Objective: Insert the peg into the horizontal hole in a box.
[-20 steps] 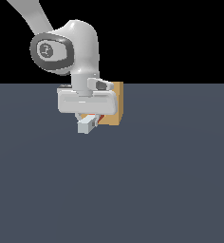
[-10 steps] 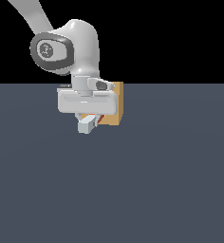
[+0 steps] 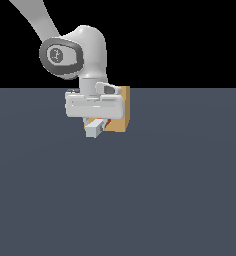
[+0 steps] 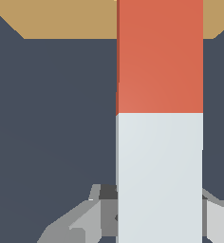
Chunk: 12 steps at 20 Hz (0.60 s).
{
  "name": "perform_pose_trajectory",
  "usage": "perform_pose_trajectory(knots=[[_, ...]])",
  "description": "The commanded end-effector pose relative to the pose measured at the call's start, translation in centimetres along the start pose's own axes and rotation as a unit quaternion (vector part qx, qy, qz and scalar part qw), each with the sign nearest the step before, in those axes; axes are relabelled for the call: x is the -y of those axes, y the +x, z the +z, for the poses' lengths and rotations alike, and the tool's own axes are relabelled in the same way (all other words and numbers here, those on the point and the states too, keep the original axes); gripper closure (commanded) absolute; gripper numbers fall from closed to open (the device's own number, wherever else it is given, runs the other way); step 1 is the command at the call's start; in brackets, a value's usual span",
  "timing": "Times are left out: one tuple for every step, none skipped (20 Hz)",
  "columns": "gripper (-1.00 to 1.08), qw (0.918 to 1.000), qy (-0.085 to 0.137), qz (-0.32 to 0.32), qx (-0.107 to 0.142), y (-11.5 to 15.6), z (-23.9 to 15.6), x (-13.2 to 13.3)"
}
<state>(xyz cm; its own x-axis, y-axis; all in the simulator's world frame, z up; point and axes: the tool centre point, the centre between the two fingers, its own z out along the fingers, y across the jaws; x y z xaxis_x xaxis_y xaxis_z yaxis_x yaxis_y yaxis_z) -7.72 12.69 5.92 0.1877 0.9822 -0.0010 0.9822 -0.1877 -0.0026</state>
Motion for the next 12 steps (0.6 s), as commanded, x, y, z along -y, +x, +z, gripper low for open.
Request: perform_pose_trajectory(knots=[[1.08,1.0,-0.001,-0.001,-0.001,1.8,-0.1,0.0],[1.08,1.0,-0.001,-0.001,-0.001,2.6,-0.1,0.0],[1.08,1.0,-0.001,-0.001,-0.001,3.4,-0.1,0.0],[1.08,1.0,-0.001,-0.001,-0.001,4.3,-0.1,0.0],[1.08,1.0,-0.001,-0.001,-0.001,5.0,-0.1,0.0],[1.08,1.0,-0.002,-0.001,-0.001,5.7,-0.2,0.0],[1.08,1.0,-0.002,-0.001,-0.001,6.3,-0.2,0.0],[1.08,1.0,-0.002,-0.001,-0.001,6.8,-0.2,0.0],[1.08,1.0,-0.002,-0.001,-0.001,7.3,-0.2,0.0],[1.08,1.0,-0.002,-0.001,-0.001,7.6,-0.2,0.0],[1.08,1.0,-0.002,-0.001,-0.001,7.9,-0.2,0.0],[1.08,1.0,-0.002,-0.001,-0.001,8.2,-0.2,-0.1]])
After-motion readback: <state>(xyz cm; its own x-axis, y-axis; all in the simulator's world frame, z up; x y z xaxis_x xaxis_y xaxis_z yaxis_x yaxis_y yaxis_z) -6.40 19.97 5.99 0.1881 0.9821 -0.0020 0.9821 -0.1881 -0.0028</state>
